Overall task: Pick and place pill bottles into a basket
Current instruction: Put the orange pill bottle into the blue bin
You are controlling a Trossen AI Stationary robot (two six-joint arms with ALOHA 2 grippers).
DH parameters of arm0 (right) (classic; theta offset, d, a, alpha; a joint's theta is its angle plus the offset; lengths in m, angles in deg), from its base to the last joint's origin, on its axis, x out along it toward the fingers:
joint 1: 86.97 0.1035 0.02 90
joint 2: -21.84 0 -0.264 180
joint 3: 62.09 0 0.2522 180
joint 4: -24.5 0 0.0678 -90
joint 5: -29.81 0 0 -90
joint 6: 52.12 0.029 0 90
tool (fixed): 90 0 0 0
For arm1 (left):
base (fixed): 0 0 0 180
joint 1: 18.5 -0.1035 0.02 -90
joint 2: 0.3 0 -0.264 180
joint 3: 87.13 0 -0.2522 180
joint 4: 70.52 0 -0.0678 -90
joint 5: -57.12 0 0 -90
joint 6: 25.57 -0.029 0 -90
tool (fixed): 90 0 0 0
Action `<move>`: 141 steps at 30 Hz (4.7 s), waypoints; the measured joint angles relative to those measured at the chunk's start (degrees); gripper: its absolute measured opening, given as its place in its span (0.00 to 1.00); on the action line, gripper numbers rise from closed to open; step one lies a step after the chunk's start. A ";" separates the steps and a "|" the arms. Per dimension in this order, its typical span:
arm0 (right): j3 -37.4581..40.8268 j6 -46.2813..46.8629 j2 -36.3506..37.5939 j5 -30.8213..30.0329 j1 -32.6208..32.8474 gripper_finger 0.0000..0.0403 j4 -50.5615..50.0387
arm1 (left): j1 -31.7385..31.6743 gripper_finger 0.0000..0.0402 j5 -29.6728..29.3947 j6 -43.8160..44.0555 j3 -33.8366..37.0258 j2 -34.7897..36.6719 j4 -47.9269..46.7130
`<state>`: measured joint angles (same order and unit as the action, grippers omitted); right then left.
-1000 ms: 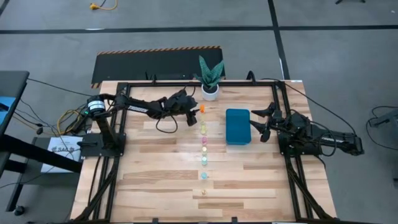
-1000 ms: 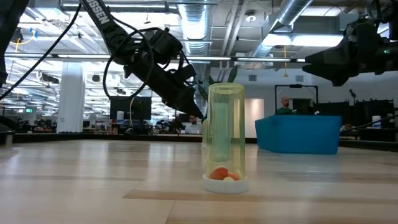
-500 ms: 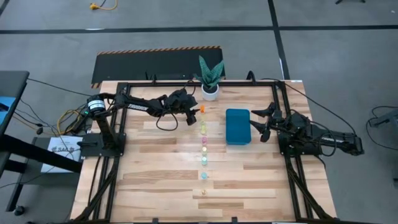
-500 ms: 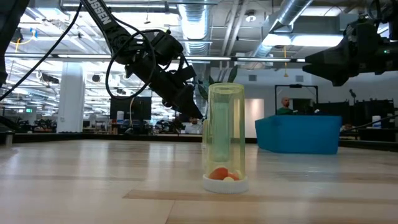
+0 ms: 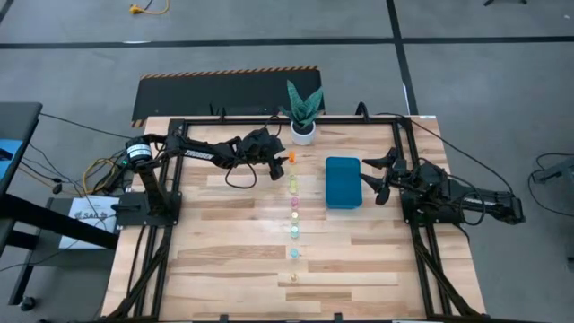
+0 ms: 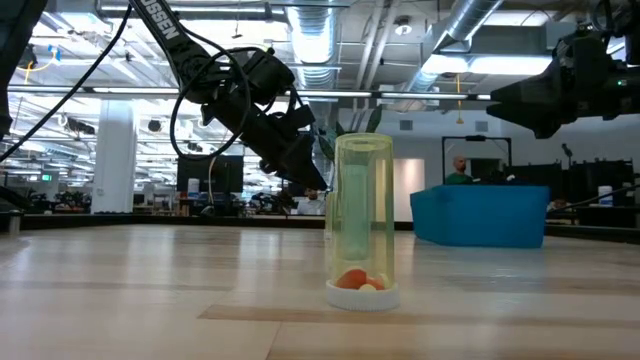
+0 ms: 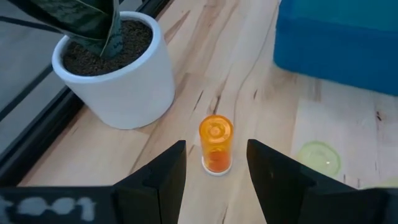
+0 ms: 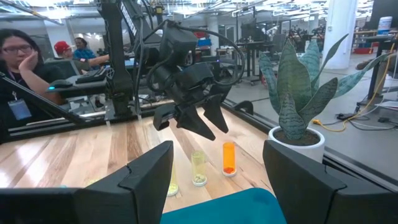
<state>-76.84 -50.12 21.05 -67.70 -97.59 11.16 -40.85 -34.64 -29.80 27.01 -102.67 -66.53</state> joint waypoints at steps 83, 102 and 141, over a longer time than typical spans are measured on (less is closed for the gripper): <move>0.00 0.00 -0.35 0.07 -0.02 0.61 0.04 | 0.79 0.55 -3.61 1.59 -18.27 -10.25 -17.75; 0.00 0.00 -0.38 0.04 -0.02 0.61 0.00 | 0.48 0.21 -2.03 1.77 -18.30 -10.25 -18.26; 0.00 -0.02 -0.38 0.02 -0.02 0.61 0.00 | 10.20 0.22 4.44 -2.25 -35.33 -11.27 -16.11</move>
<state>-76.84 -50.14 20.67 -67.68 -97.60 11.16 -30.65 -30.20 -32.05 -8.32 -113.94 -82.64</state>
